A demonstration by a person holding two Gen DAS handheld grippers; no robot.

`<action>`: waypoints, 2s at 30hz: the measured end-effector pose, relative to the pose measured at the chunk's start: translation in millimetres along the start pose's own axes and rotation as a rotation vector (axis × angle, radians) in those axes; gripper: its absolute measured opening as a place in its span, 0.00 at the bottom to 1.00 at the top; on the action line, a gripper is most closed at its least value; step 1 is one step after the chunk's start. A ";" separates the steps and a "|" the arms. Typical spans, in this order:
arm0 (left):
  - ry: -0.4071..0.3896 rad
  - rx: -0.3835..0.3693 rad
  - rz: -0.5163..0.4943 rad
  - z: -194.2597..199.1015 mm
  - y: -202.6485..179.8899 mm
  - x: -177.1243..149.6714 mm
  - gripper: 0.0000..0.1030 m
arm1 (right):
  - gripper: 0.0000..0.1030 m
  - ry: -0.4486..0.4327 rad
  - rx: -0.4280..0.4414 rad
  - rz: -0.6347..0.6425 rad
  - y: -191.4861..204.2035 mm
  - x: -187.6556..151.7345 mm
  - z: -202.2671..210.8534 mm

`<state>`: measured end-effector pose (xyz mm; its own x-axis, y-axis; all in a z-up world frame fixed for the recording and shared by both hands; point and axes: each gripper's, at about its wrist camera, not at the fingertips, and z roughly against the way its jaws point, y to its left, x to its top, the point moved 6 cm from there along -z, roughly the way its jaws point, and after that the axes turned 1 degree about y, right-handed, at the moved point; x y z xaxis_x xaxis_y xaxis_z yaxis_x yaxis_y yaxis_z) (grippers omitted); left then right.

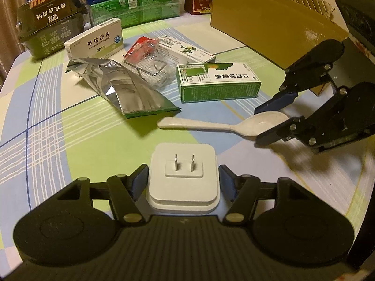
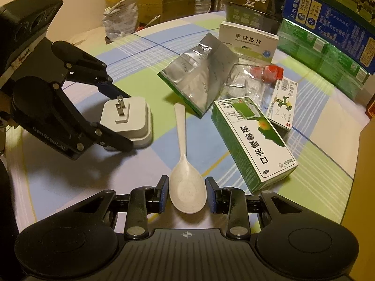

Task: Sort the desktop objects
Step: 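Grasp the white plastic spoon by its bowl with the right tool, then carry both items to the cardboard box while the left tool releases the charger inside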

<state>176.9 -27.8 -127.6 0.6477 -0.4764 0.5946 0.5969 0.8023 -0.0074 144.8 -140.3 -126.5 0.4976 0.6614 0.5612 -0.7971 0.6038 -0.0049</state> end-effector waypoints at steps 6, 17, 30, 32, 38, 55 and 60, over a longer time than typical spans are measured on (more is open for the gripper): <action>0.023 0.034 -0.027 2.7 -6.7 -1.3 0.58 | 0.29 -0.028 -0.019 -0.026 1.1 0.4 10.0; 0.009 0.049 0.052 29.5 -10.6 1.4 0.58 | 0.29 -0.086 -0.029 -0.107 19.4 -5.8 37.6; -0.031 0.095 0.145 69.2 -29.3 22.9 0.58 | 0.29 -0.172 -0.103 -0.177 20.4 -1.7 93.4; -0.042 0.102 0.163 75.5 -34.9 30.2 0.58 | 0.29 -0.190 -0.124 -0.193 17.7 -0.5 106.9; -0.081 0.120 0.192 92.4 -61.3 55.5 0.58 | 0.29 -0.240 -0.188 -0.245 1.7 -0.8 148.8; -0.161 0.025 0.156 94.9 -176.4 152.9 0.58 | 0.29 -0.351 -0.417 -0.452 -90.2 -55.0 269.8; -0.175 -0.017 0.130 80.2 -212.7 187.8 0.58 | 0.29 -0.356 -0.478 -0.503 -124.5 -76.6 290.8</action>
<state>133.6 -259.1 50.0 0.6289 -0.2981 0.7180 0.5223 0.8461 -0.1061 106.4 -395.5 71.8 0.5557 0.1238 0.8221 -0.2305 0.9730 0.0093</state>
